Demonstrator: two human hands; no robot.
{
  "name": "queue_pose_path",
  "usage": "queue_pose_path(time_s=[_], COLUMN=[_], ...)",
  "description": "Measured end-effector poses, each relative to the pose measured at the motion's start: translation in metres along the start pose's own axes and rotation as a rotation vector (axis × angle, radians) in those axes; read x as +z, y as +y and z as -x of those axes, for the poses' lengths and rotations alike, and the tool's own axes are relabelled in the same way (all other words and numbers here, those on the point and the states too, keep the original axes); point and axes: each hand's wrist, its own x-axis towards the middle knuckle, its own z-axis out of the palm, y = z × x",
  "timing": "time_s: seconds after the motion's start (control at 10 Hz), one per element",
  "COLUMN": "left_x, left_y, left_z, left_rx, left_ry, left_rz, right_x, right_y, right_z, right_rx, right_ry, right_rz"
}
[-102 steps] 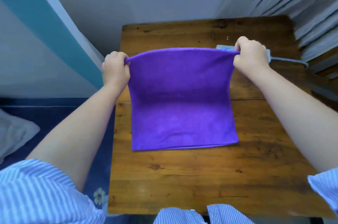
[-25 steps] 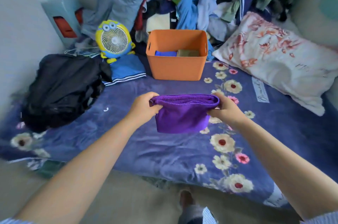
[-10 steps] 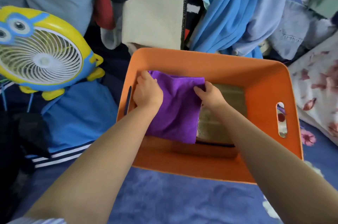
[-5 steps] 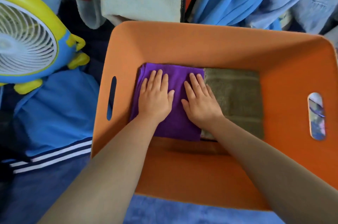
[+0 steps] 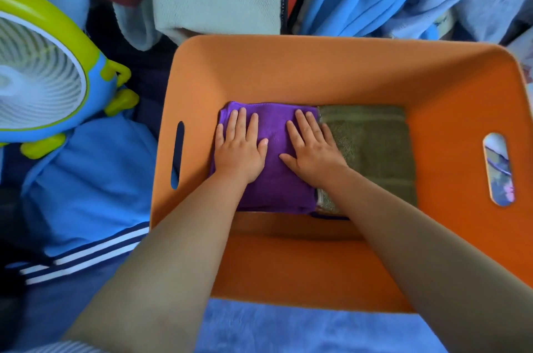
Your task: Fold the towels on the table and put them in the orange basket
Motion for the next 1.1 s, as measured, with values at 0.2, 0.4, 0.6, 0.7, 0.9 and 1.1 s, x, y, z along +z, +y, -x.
queue_pose_path(time_s=[0.2,0.4,0.6,0.7,0.9,1.1], left_x=[-0.035,-0.065,-0.075,-0.06,-0.032,-0.036], left_y=[0.001,0.017,0.029,0.027,0.015,0.027], left_z=[0.032,0.087,0.16,0.196,0.226,0.237], left_rx=[0.076,0.209,0.29,0.362,0.478,0.331], left_ry=[-0.084,-0.074,0.02,0.113,0.39,0.261], left_rz=[-0.034,-0.07,0.016,0.049,0.015,-0.038], right_x=[-0.014,-0.029,-0.057,-0.059,-0.05,-0.088], right_y=[0.0,-0.003,-0.012,-0.012,-0.01,-0.019], right_z=[0.051,0.101,0.171,0.211,0.268,0.335], right_rx=[-0.083,-0.075,-0.034,-0.018,-0.059,-0.045], right_ry=[-0.148,-0.211,-0.086,-0.034,0.101,0.629], right_rz=[0.084,0.089,-0.185,-0.297,-0.38,-1.042])
